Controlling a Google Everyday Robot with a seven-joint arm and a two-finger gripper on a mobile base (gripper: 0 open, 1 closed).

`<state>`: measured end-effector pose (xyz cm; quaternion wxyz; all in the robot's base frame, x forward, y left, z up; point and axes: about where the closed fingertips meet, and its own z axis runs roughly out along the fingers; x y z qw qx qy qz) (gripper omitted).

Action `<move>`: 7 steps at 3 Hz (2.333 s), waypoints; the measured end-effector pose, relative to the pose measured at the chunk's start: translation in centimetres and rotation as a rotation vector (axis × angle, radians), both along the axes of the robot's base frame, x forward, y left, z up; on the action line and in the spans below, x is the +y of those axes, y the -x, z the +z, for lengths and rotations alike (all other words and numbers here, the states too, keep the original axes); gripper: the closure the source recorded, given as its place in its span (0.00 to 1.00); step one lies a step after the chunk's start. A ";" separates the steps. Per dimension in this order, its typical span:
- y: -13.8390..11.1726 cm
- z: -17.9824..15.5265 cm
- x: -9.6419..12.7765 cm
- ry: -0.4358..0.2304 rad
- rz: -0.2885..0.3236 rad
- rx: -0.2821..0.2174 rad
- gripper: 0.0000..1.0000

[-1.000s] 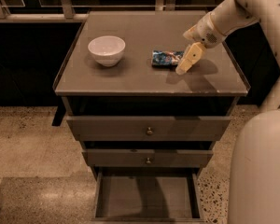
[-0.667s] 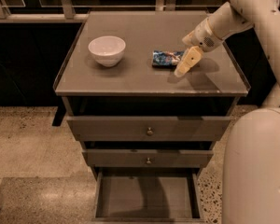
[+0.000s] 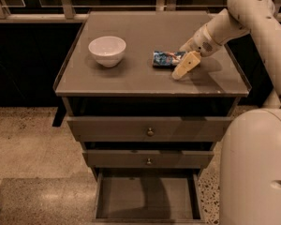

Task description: Place redbull can into bottom drawer

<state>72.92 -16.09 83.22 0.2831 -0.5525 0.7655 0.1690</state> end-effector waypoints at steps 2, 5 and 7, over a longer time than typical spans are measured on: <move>0.0 0.0 0.0 0.000 0.000 0.000 0.65; 1.0 -0.1 0.2 -0.033 0.026 0.023 1.00; 7.1 5.5 -1.3 -0.136 -0.059 -0.057 1.00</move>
Offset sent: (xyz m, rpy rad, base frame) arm 0.0000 0.0000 0.0000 0.0000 0.0000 0.0000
